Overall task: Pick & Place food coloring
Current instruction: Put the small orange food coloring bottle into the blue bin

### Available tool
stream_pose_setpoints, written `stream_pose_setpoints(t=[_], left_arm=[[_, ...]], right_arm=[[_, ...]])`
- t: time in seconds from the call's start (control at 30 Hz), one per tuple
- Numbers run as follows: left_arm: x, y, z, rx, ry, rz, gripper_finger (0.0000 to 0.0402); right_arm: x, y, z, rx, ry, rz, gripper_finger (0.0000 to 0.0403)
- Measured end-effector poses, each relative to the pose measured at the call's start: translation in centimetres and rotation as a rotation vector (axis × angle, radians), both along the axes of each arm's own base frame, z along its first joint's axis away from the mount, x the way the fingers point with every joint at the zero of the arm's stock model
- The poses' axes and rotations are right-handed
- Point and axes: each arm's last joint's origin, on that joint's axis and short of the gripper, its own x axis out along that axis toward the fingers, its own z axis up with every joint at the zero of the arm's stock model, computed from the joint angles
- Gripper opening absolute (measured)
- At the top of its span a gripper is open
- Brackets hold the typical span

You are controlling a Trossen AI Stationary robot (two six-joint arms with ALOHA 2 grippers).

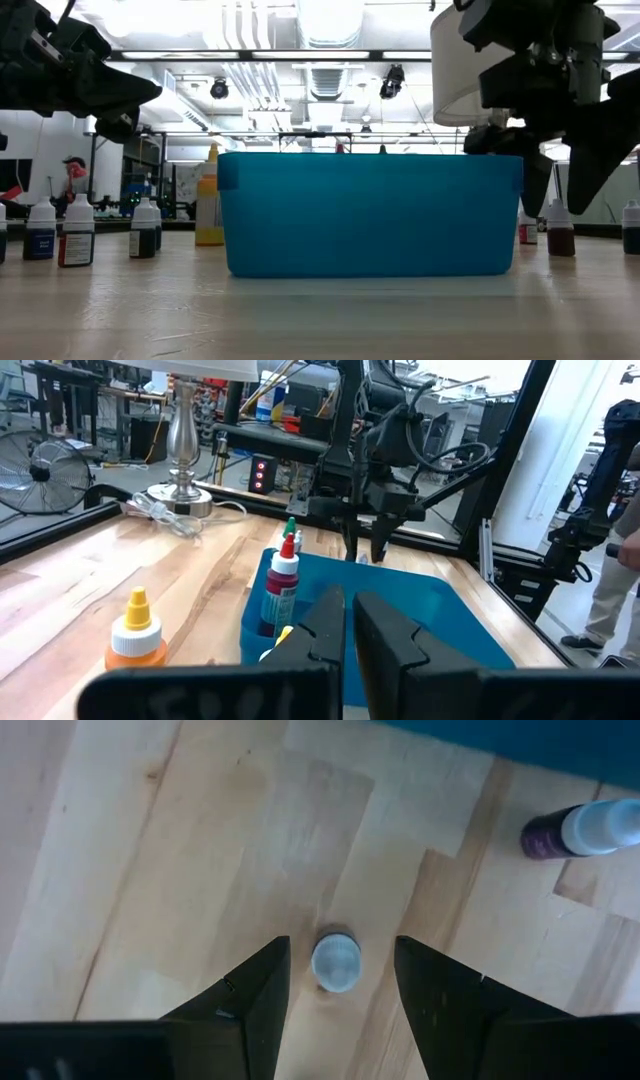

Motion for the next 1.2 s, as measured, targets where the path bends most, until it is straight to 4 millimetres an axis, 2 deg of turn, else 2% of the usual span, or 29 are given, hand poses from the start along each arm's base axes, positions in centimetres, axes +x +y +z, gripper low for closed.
stream_pose_setpoints(t=[0.27,0.4,0.8,1.0,1.2], left_arm=[[0.0,0.0,0.0,0.000,0.000,0.000,0.0000],[0.0,0.0,0.0,0.000,0.000,0.000,0.0000],[0.0,0.0,0.0,0.000,0.001,-0.001,0.0000],[0.0,0.0,0.0,0.000,0.000,-0.001,0.0000],[0.0,0.0,0.0,0.000,0.000,-0.001,0.0000]], right_arm=[[-0.1,0.0,-0.3,-0.002,-0.002,0.006,0.0172],[-0.3,0.0,-0.5,-0.002,0.003,0.006,0.0158],[-0.3,0.0,-0.4,-0.005,-0.004,0.017,0.0037],[-0.3,0.0,-0.3,-0.002,-0.003,0.009,0.0036],[-0.1,0.0,1.6,0.006,-0.038,0.007,0.0043]])
